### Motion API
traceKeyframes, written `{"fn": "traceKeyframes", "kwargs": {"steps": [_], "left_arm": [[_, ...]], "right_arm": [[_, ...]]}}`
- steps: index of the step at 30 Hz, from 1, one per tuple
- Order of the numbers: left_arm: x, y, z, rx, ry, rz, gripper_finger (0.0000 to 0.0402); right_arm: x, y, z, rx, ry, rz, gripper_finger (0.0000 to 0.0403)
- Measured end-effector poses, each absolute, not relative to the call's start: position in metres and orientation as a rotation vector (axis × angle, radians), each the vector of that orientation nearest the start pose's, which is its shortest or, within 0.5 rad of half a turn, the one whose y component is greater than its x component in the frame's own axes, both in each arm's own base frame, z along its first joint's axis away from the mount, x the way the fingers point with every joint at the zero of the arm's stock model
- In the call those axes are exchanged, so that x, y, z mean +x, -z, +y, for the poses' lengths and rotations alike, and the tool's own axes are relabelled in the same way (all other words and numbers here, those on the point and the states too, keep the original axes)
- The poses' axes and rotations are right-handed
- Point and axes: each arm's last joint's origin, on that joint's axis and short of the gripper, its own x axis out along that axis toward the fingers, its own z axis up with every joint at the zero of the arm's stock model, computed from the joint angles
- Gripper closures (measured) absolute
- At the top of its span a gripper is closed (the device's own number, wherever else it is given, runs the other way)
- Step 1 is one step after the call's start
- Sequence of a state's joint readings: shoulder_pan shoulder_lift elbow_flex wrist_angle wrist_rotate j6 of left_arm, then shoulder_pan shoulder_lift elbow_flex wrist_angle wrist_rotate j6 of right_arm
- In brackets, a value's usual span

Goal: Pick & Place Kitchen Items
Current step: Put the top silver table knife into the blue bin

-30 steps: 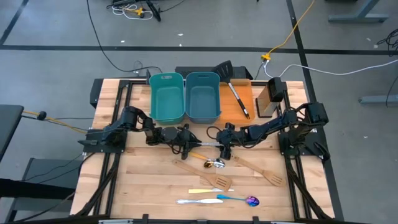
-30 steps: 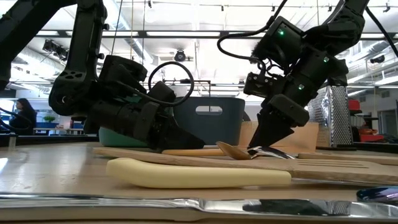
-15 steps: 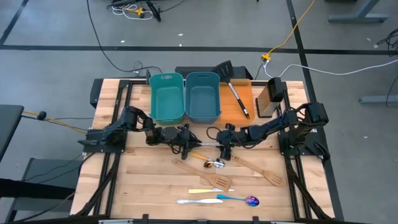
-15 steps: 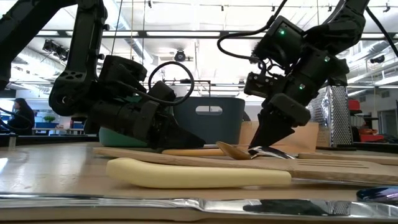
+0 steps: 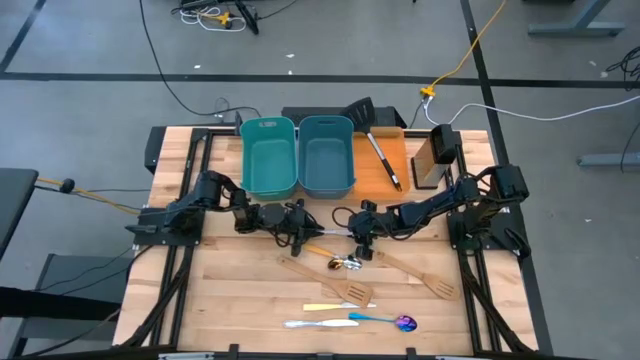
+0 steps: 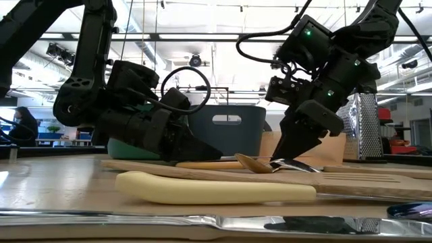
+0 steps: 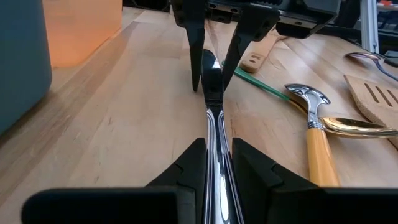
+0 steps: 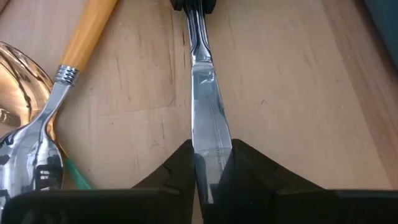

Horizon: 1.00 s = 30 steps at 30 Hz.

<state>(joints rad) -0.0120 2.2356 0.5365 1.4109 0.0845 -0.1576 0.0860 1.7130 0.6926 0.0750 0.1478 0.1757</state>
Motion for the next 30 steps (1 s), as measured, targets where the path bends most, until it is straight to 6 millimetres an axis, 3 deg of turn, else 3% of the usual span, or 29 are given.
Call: {"fn": "traceKeyframes", "kwargs": {"steps": [22, 30], "left_arm": [[0.304, -0.033, -0.005, -0.167, 0.080, 0.294, 0.0334], [0.304, -0.036, -0.006, -0.192, 0.100, 0.263, 0.0334]], "right_arm": [[0.294, -0.110, 0.021, 0.093, 0.135, 0.902, 0.0308], [0.293, -0.120, 0.021, 0.107, 0.112, 0.874, 0.0310]]}}
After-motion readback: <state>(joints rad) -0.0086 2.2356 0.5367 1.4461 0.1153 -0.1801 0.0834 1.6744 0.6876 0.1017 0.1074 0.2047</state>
